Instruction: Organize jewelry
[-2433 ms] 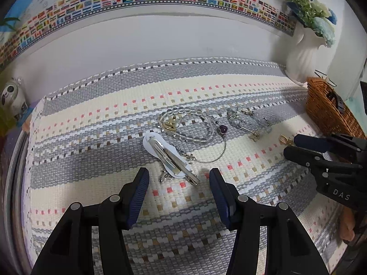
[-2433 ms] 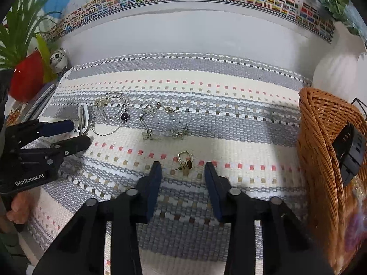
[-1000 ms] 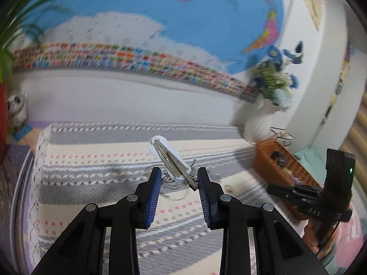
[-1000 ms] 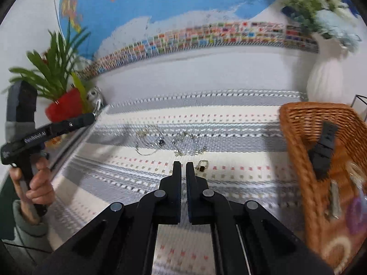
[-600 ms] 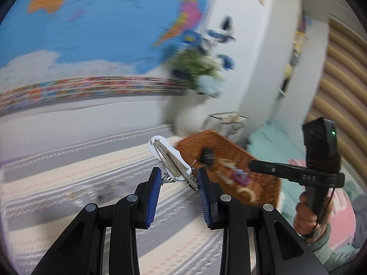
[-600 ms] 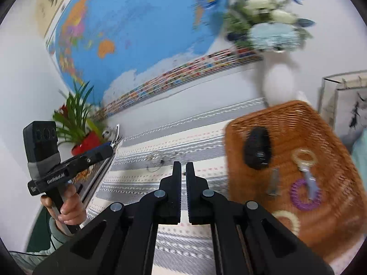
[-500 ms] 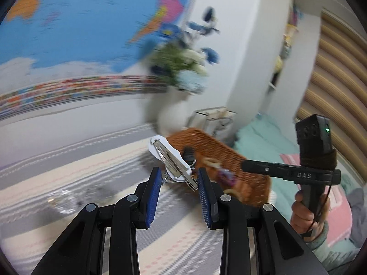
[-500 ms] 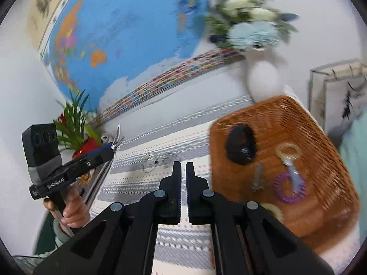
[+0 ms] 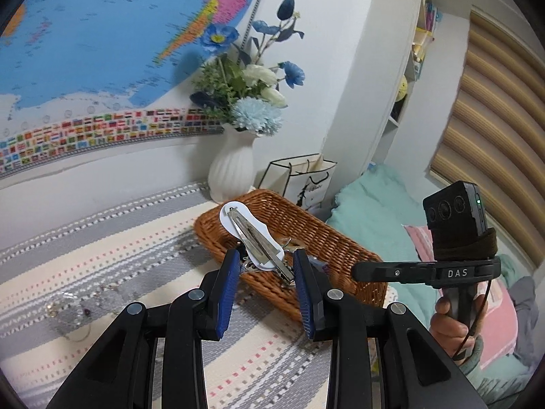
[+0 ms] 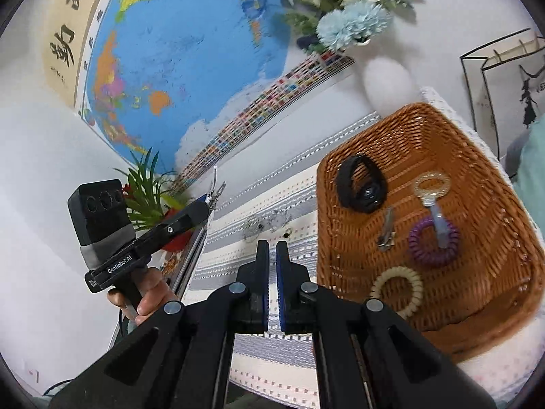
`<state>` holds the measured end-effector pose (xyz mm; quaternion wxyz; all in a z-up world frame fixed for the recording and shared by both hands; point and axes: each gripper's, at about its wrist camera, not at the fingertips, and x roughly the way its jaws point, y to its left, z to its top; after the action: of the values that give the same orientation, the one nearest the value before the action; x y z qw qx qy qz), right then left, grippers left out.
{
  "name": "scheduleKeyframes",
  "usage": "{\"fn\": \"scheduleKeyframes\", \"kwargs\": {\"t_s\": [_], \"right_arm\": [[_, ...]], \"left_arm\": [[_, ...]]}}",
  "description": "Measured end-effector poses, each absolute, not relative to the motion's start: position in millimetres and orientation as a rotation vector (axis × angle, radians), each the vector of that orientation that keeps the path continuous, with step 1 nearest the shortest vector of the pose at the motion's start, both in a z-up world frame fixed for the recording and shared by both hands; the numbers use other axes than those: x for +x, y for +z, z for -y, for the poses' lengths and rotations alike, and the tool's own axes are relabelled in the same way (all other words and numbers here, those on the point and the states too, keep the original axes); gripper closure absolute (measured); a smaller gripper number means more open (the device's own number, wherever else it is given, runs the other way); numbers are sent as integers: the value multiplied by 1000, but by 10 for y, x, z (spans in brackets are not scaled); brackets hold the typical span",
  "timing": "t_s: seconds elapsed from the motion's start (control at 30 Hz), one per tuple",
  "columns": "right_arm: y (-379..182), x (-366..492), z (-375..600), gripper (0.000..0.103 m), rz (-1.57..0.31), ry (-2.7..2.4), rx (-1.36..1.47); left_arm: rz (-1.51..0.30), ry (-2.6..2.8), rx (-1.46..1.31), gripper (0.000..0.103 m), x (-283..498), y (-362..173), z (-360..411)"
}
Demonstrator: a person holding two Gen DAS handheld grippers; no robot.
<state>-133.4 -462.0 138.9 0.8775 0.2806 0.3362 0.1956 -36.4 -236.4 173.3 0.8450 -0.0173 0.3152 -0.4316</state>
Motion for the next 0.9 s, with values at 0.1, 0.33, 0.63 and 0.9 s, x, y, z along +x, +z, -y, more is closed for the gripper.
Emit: {"fn": "scheduleKeyframes", "kwargs": {"t_s": [0.1,0.33,0.63,0.9], "right_arm": [[1403,-1187,4343,90,-735,419,521],[1107,-500,3421,53,-856,351,263],[511,34,2776,55,-947,242,-3],[311,223,2613,57,-968,186,-97]], "left_arm": [[-653,-880,-48,70,-346,1723,2146],[-654,-780,-73,70,-212,1604,1563],[-652,-715,-53,70,-65,1328,1112],[-680,-719,-94,70,78,1099,977]]}}
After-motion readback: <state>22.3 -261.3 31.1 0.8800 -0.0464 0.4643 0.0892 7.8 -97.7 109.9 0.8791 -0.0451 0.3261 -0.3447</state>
